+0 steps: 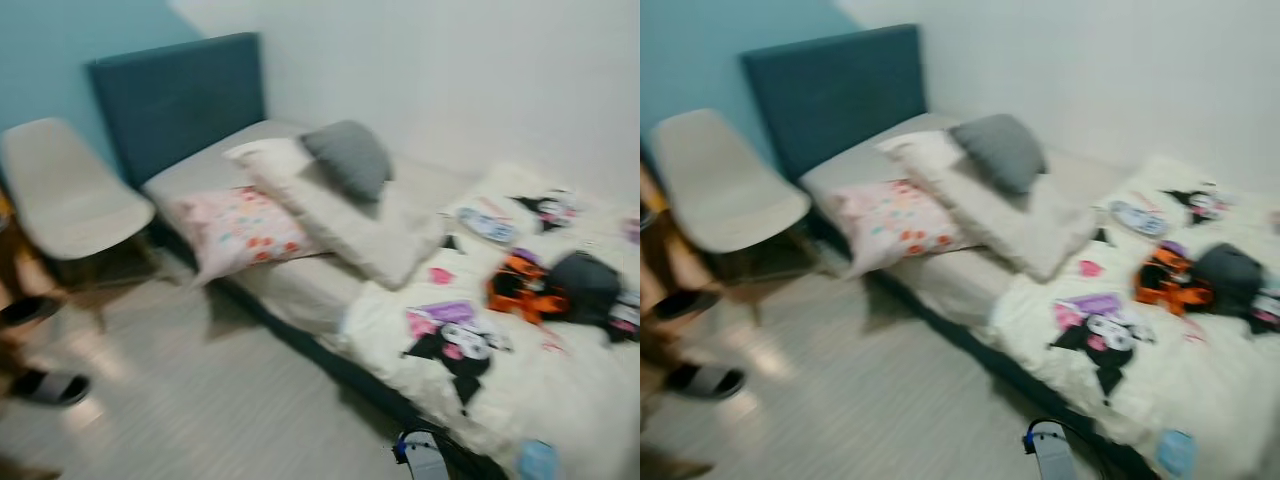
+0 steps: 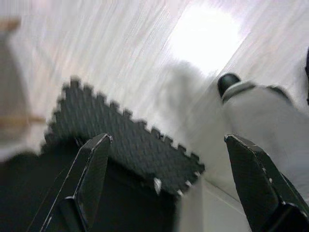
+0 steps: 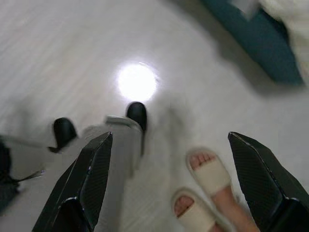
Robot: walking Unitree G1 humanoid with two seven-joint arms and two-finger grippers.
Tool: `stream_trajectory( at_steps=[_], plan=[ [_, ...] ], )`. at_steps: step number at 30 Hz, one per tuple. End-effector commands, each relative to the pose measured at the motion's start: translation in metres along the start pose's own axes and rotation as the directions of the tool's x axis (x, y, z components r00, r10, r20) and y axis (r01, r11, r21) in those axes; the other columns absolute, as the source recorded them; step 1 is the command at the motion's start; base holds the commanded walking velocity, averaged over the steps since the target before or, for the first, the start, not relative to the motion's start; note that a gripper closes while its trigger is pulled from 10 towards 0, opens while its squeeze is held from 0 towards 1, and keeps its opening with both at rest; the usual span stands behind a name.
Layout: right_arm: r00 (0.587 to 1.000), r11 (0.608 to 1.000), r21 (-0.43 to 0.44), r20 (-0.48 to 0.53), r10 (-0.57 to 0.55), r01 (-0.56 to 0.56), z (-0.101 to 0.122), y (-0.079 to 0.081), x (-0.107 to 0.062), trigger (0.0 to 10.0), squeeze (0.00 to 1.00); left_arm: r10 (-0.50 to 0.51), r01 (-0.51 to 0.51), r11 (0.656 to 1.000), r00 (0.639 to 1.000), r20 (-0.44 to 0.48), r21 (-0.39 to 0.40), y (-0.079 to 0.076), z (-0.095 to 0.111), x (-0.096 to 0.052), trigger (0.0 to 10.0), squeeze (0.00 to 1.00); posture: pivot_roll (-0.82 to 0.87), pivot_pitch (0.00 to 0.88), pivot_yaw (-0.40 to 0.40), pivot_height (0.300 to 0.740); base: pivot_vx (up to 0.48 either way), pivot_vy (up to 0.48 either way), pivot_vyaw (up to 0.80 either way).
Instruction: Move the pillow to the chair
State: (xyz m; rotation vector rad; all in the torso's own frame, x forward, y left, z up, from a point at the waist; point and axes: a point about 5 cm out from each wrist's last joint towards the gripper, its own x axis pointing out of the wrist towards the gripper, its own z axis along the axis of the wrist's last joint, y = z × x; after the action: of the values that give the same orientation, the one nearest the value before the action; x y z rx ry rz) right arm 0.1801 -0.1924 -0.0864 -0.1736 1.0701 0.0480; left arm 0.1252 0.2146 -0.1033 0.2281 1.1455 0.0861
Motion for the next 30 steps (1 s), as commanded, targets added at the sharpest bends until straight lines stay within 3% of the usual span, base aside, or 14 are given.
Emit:
stream_trajectory(
  at_steps=[1, 2, 4, 8, 10, 12, 14, 16, 18, 19, 20, 21, 26, 30],
  plan=[
    [0.999, 0.998, 0.046, -0.021, -0.042, 0.043, -0.01, -0.014, -0.002, 10.0, 0.0, 0.018, -0.017, 1.0, 0.999, 0.026, -0.01, 0.007, 0.006, 0.001, 10.0, 0.0, -0.13, 0.013, 0.013, 0.74, 0.0, 0.0, -0.73],
    [0.999, 0.998, 0.046, -0.021, -0.042, 0.043, -0.01, -0.014, -0.002, 10.0, 0.0, 0.018, -0.017, 1.0, 0.999, 0.026, -0.01, 0.007, 0.006, 0.001, 10.0, 0.0, -0.13, 0.013, 0.013, 0.74, 0.0, 0.0, -0.73],
    [0.997, 0.994, 0.076, -0.017, -0.082, 0.083, -0.014, -0.034, -0.005, 10.0, 0.0, 0.038, -0.035, 0.998, 0.998, 0.052, -0.058, 0.011, 0.012, 0.001, 10.0, 0.0, -0.13, 0.014, 0.015, 0.74, 0.0, 0.0, -0.73],
    [0.994, 0.987, 0.119, -0.002, -0.111, 0.111, -0.012, -0.045, -0.007, 10.0, 0.0, 0.063, -0.055, 0.994, 0.995, 0.079, -0.095, 0.016, 0.018, 0.001, 10.0, 0.0, -0.13, 0.014, 0.014, 0.74, 0.0, 0.0, -0.73],
    [0.986, 0.965, 0.22, 0.06, -0.158, 0.141, 0.005, -0.056, -0.008, 10.0, 0.0, 0.12, -0.096, 0.982, 0.982, 0.149, -0.16, 0.029, 0.038, 0.001, 10.0, 0.0, -0.13, 0.02, 0.015, 0.74, 0.0, 0.0, -0.73],
    [0.979, 0.957, 0.257, 0.113, -0.168, 0.135, 0.019, -0.059, -0.008, 10.0, 0.0, 0.151, -0.116, 0.976, 0.97, 0.189, -0.184, 0.036, 0.05, 0.001, 10.0, 0.0, -0.13, 0.022, 0.015, 0.74, 0.0, 0.0, -0.73],
    [0.979, 0.957, 0.257, 0.113, -0.168, 0.135, 0.019, -0.059, -0.008, 10.0, 0.0, 0.151, -0.116, 0.976, 0.97, 0.189, -0.184, 0.036, 0.05, 0.001, 10.0, 0.0, -0.13, 0.022, 0.015, 0.74, 0.0, 0.0, -0.73],
    [0.952, 0.943, 0.322, 0.256, -0.168, 0.08, 0.062, -0.063, -0.01, 10.0, 0.0, 0.233, -0.158, 0.955, 0.922, 0.308, -0.251, 0.057, 0.085, -0.004, 10.0, 0.0, -0.13, 0.025, 0.021, 0.74, 0.0, 0.0, 0.0],
    [0.917, 0.95, 0.311, 0.377, -0.127, 0.004, 0.1, -0.061, -0.015, 10.0, 0.0, 0.28, -0.172, 0.942, 0.876, 0.393, -0.289, 0.073, 0.113, -0.01, 10.0, 0.0, -0.13, 0.026, 0.022, 0.74, 0.0, 0.0, 0.0],
    [0.917, 0.95, 0.311, 0.377, -0.127, 0.004, 0.1, -0.061, -0.015, 10.0, 0.0, 0.28, -0.172, 0.942, 0.876, 0.393, -0.289, 0.073, 0.113, -0.01, 10.0, 0.0, -0.13, 0.026, 0.022, 0.74, 0.0, 0.0, 0.0],
    [0.893, 0.967, 0.25, 0.446, -0.062, -0.058, 0.124, -0.051, -0.018, 10.0, 0.0, 0.278, -0.167, 0.947, 0.853, 0.441, -0.275, 0.077, 0.128, -0.014, 10.0, 0.0, -0.13, 0.022, 0.023, 0.74, 0.0, 0.0, 0.0],
    [0.882, 0.974, 0.212, 0.47, -0.026, -0.084, 0.132, -0.044, -0.019, 10.0, 0.0, 0.266, -0.155, 0.951, 0.849, 0.457, -0.266, 0.077, 0.133, -0.014, 10.0, 0.0, -0.13, 0.021, 0.023, 0.74, 0.0, 0.0, 0.0],
    [0.842, 0.977, 0.13, 0.535, 0.073, -0.168, 0.15, -0.024, -0.022, 10.0, 0.0, 0.221, -0.103, 0.96, 0.851, 0.476, -0.261, 0.069, 0.139, -0.014, 10.0, 0.0, -0.13, 0.017, 0.02, 0.74, 0.0, 0.0, 0.0],
    [0.803, 0.981, 0.037, 0.58, 0.134, -0.191, 0.164, -0.009, -0.026, 10.0, 0.0, 0.191, -0.086, 0.965, 0.875, 0.445, -0.246, 0.057, 0.128, -0.01, 10.0, 0.0, -0.13, 0.006, 0.017, 0.74, 0.184, 0.0, 0.8]
  ],
)
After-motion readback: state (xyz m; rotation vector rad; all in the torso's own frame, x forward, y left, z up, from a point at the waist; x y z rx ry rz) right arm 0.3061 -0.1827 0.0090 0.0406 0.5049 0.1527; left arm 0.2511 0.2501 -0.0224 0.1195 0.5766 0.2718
